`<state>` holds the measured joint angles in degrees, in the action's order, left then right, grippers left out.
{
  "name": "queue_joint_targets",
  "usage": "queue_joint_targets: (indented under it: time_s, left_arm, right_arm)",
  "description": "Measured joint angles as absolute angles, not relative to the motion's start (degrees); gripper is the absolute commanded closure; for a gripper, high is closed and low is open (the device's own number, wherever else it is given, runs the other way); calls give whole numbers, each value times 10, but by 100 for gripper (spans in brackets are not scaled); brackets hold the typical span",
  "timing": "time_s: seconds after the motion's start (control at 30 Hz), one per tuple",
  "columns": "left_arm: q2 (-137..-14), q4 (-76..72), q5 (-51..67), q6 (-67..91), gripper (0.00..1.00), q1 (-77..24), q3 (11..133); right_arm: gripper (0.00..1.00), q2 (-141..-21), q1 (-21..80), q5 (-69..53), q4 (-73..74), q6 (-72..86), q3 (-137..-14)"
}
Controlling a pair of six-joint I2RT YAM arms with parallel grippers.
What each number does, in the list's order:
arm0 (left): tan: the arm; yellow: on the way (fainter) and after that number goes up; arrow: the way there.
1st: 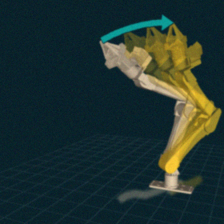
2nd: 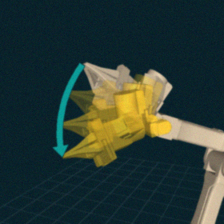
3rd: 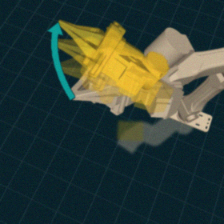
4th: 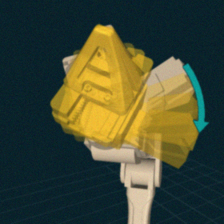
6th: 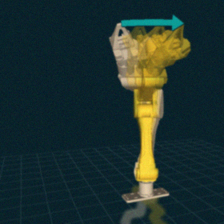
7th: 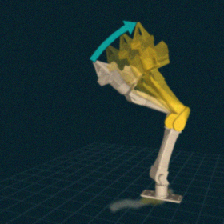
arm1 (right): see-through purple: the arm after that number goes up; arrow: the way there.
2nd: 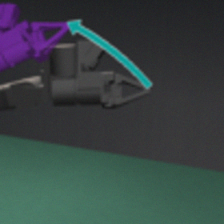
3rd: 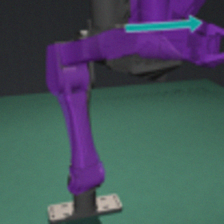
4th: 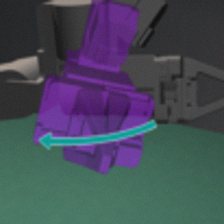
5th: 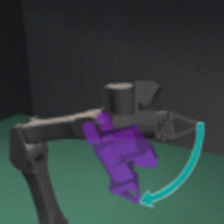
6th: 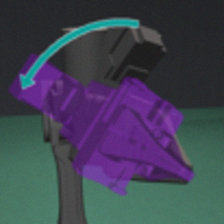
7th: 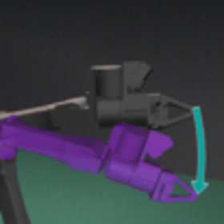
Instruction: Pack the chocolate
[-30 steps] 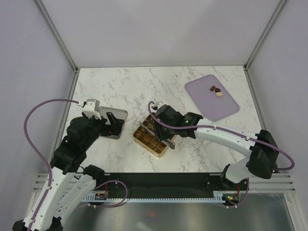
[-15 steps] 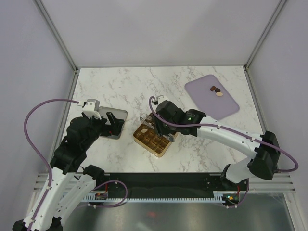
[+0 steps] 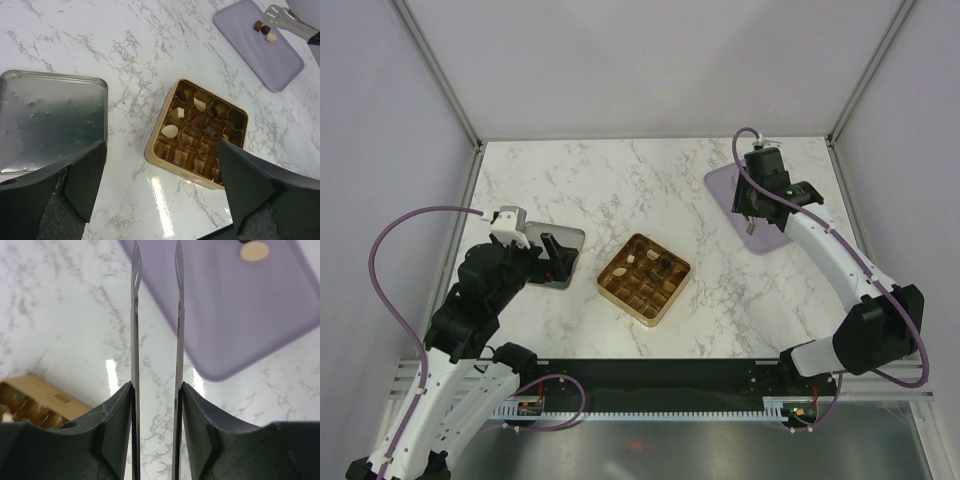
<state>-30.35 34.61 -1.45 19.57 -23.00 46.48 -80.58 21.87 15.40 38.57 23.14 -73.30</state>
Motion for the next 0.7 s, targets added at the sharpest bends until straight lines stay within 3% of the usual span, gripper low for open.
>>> queue_joint_targets:
  time_s: [0.2,0.7]
  left_arm:
    - [-303,346,-15,196,1,-230,465]
    - [-304,346,-15,196,0,-230,465]
  right_arm:
    - [47,-857,126,168,377,232,-726]
    - [43,-925,33,155,316,209,-692]
